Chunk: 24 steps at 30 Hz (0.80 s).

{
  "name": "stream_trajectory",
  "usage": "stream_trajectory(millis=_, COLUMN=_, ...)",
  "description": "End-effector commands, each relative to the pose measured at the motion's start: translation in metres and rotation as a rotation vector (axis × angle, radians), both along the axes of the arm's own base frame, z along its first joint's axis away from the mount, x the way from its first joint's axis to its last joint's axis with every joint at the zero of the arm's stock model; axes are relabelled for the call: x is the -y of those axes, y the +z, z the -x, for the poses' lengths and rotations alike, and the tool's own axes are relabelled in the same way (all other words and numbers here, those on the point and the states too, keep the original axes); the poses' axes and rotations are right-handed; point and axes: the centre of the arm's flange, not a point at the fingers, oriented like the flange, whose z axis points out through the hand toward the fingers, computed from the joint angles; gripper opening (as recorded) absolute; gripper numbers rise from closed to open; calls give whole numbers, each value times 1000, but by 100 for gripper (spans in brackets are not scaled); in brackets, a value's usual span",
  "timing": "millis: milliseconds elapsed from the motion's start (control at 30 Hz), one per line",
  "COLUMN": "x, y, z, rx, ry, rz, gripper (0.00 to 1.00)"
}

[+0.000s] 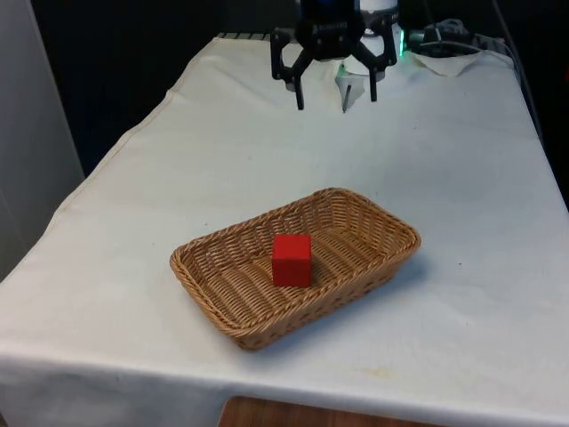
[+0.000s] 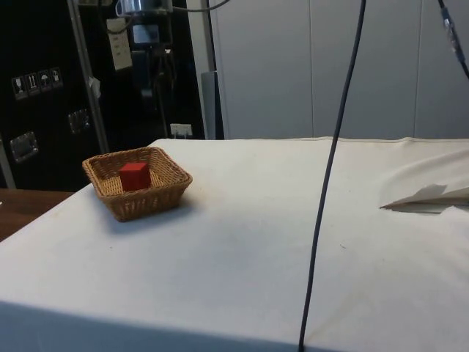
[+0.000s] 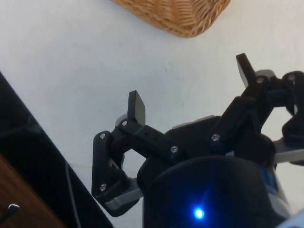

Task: Pick up the cube and place it into the basket.

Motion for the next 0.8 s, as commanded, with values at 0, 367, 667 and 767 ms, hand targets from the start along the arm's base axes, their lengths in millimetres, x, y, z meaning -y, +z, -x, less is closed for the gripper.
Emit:
stream_trajectory(millis=0, x=-2, y=2, z=5, rx=10, ry=-1, rz=6, gripper=100)
stream_trajectory(millis=367, x=-9, y=4, z=26, rx=-14, ry=17, rz=-19, gripper=100)
stream_trajectory(millis=667, x=-15, y=9, z=49, rx=-12, ry=19, rz=-16, gripper=100)
stream_trajectory(millis=767, x=-16, y=10, z=57, rx=-16, ry=16, rz=-19, gripper=100)
